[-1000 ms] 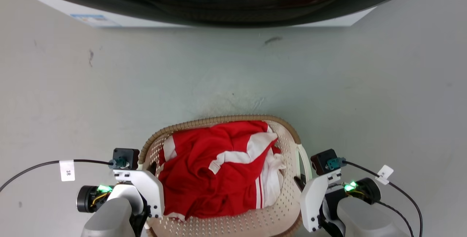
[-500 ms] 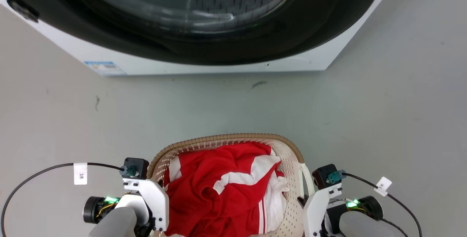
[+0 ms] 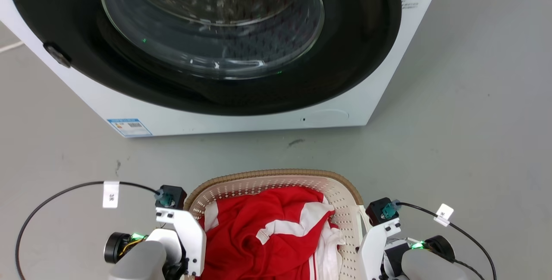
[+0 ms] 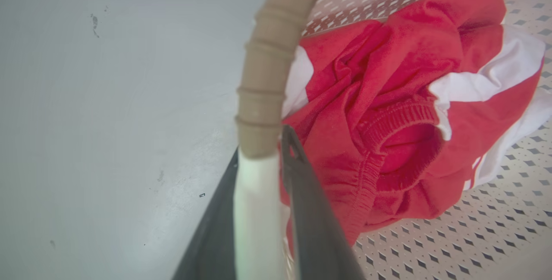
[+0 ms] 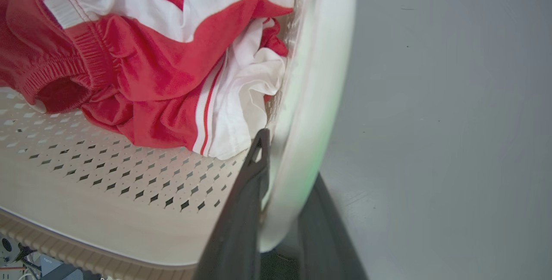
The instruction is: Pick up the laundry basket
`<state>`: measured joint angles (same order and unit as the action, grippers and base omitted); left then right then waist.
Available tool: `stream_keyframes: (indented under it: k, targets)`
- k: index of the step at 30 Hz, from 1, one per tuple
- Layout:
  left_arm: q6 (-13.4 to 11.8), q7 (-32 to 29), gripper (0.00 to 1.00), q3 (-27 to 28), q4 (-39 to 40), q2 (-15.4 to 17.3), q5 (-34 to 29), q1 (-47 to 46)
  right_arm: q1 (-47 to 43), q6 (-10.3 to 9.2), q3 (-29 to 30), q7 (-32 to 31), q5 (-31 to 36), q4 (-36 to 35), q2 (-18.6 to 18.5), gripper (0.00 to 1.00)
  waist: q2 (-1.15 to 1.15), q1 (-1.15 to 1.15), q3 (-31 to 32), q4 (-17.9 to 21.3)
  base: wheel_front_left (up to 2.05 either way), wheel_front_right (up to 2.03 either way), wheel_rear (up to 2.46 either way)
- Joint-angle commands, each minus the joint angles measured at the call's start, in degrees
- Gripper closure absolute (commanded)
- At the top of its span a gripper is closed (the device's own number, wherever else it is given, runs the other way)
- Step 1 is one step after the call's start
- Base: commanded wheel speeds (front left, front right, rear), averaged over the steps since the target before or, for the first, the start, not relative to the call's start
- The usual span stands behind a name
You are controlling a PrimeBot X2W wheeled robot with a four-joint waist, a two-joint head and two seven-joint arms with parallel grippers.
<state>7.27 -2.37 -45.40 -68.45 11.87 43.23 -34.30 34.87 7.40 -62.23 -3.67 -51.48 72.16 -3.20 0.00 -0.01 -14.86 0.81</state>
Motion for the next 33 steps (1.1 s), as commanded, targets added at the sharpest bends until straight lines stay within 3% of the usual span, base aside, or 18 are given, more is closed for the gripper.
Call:
stream_keyframes:
  k: [1, 15, 33]
  targets:
    - [0.48, -1.86, 1.00, -1.49, 0.96, -0.12, 0.30, -0.64, 1.47, 0.16, -0.46, -0.82, 0.05, 0.06, 0.55, 1.00, 0.00, 0.01, 1.60, -0.02, 0.00, 0.00, 0.00]
    - [0.57, -15.38, 1.00, -10.30, 5.87, 2.99, 7.81, -3.11, 2.39, 0.08, -4.27, -13.50, -2.05, -0.86, -2.40, 1.00, 0.00, 0.01, 10.30, -0.51, 0.00, 0.00, 0.00]
    - [0.72, -22.78, 1.00, -17.08, 6.86, 2.55, 15.00, -0.46, 1.62, 0.05, -7.85, -18.32, -5.50, -3.53, -3.52, 1.00, 0.00, 0.01, 16.58, -1.18, 0.00, 0.00, 0.00]
